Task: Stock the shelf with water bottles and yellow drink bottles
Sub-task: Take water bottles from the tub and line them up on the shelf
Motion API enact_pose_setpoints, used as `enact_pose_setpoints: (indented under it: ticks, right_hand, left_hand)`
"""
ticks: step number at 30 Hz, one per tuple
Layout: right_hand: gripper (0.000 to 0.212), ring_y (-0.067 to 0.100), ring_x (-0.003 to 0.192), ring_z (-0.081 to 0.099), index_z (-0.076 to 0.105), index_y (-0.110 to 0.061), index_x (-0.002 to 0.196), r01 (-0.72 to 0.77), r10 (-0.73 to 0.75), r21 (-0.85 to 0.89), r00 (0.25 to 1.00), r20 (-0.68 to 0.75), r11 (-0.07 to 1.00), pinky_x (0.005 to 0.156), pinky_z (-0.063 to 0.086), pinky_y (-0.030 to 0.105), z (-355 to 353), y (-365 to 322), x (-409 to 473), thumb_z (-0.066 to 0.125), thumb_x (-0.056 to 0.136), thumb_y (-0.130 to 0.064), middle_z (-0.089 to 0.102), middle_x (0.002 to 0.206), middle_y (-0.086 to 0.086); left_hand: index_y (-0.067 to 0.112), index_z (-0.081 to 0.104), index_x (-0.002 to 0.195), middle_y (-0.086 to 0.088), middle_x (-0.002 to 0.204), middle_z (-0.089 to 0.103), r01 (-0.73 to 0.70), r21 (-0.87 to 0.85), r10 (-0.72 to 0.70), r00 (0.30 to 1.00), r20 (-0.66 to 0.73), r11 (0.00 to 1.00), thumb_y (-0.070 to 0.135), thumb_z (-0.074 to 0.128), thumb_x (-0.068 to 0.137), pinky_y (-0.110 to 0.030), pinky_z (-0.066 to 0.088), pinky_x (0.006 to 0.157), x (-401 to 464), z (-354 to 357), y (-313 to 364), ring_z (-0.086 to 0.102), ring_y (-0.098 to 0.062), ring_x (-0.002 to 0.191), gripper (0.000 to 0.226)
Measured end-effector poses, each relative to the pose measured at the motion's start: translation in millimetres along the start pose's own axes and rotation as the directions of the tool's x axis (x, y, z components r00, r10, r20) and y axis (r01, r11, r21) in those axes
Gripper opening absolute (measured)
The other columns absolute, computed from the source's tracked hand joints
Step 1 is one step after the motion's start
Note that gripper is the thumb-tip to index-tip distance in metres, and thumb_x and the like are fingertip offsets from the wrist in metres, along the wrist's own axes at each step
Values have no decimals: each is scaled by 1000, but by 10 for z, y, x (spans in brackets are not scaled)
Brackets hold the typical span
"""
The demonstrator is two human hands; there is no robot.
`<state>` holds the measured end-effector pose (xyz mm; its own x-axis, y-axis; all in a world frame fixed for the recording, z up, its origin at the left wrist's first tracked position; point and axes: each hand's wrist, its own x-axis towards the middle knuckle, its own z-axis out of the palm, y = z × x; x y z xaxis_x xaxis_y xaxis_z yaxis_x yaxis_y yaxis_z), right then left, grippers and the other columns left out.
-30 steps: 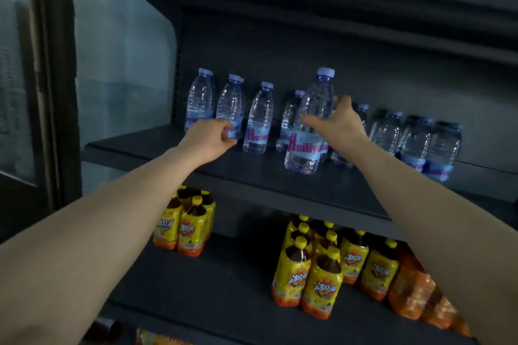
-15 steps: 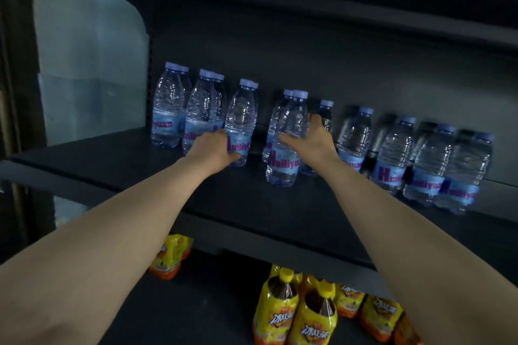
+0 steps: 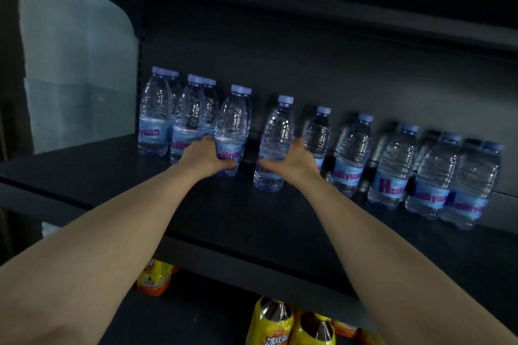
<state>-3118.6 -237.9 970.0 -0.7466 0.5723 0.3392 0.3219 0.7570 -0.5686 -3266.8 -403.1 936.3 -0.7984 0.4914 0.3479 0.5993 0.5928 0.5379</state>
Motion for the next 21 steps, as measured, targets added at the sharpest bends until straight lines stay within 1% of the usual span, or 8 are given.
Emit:
enact_pose_setpoints:
  ticks: [1, 3, 6, 9, 14, 17, 19, 21]
  right_hand:
    - [87, 23, 101, 60, 36, -11, 135, -9, 9, 24, 1000, 11, 1000, 77, 51, 32, 7, 18, 3, 80, 73, -52, 60, 119, 5]
    - [78, 20, 96, 60, 40, -13, 130, -4, 3, 56, 1000, 10, 998, 75, 50, 30, 25, 50, 21, 80, 74, -50, 62, 114, 3]
    - [70, 21, 95, 62, 43, -14, 125, 11, -10, 77, 1000, -17, 997, 76, 55, 34, 59, 77, 21, 79, 74, -48, 63, 110, 2]
    - [66, 18, 90, 62, 45, -15, 123, 20, -17, 90, 999, -35, 996, 66, 51, 29, 81, 101, 20, 79, 75, -46, 64, 108, 1]
    - [66, 19, 88, 60, 44, -14, 124, 32, -29, 68, 999, -38, 997, 61, 45, 26, 93, 91, 19, 77, 77, -46, 63, 107, 2]
    - [67, 19, 89, 61, 42, -13, 128, 37, -35, 58, 999, -39, 998, 60, 44, 26, 93, 79, -1, 76, 79, -44, 63, 107, 3]
    - [70, 18, 86, 60, 40, -11, 131, 29, -27, 50, 999, -41, 998, 56, 43, 25, 93, 63, -12, 75, 80, -44, 63, 106, 3]
    - [72, 19, 86, 59, 39, -10, 132, 15, -13, 37, 999, -48, 999, 60, 44, 26, 101, 46, -23, 74, 80, -45, 63, 107, 4]
  left_hand:
    - [19, 52, 132, -2, 124, 64, 5, -14, -5, 1000, 4, 1000, 60, 78, 70, -40, 49, 98, 14, 16, -4, 62, -24, 111, 79]
    - [19, 54, 131, -2, 124, 65, 8, -26, -8, 1000, 10, 1000, 58, 77, 71, -39, 49, 97, 19, 31, -4, 62, -23, 110, 76]
    - [17, 54, 131, -2, 123, 64, 11, -20, -11, 1000, 10, 1000, 56, 77, 73, -40, 49, 97, 15, 32, 2, 62, -24, 109, 74]
    - [18, 54, 131, -3, 124, 64, -4, -23, 5, 1000, 17, 1000, 57, 77, 72, -39, 48, 98, 14, 18, 4, 61, -24, 111, 74]
    - [19, 54, 131, -2, 125, 65, -33, -15, 33, 999, 39, 999, 60, 77, 69, -42, 49, 100, -30, -13, 10, 62, -23, 111, 77]
    - [20, 54, 132, -1, 126, 64, -29, -23, 30, 999, 37, 999, 60, 76, 70, -43, 48, 101, -48, -11, 6, 61, -22, 112, 77]
    - [21, 53, 132, -1, 126, 64, -20, -24, 21, 999, 39, 1000, 62, 75, 69, -42, 48, 101, -53, -12, 5, 61, -22, 112, 78]
    - [19, 53, 132, -1, 126, 64, -24, -27, 25, 999, 32, 999, 60, 76, 70, -42, 48, 101, -66, -4, 9, 61, -23, 112, 77]
